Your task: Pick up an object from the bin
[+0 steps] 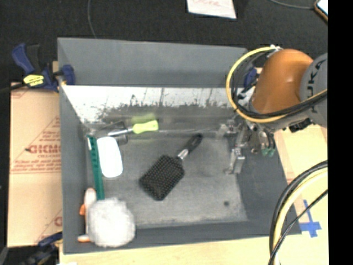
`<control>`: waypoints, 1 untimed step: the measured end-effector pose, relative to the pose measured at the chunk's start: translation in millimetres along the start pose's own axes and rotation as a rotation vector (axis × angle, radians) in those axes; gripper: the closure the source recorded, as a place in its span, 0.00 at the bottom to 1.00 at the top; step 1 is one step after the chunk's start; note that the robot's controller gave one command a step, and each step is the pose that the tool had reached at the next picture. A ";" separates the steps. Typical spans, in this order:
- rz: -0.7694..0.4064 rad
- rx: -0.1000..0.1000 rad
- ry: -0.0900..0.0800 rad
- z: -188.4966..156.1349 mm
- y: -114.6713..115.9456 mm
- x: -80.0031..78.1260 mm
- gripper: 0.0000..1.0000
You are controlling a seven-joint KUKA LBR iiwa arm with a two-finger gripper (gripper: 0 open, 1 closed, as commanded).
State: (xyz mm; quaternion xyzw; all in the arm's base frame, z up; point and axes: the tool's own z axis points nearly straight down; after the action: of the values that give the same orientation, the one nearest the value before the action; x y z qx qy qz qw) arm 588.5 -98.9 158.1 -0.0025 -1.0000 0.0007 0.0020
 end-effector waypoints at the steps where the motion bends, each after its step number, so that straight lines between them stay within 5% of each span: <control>1: -0.004 0.001 -0.008 -4.9 0.3 -1.8 0.00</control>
Offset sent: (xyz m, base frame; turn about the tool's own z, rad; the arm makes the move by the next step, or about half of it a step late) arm 0.0535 0.0642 -0.0881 -0.3886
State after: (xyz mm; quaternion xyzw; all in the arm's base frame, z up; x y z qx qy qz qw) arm 590.3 -98.6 162.9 -0.0006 -1.0000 0.0014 -0.0021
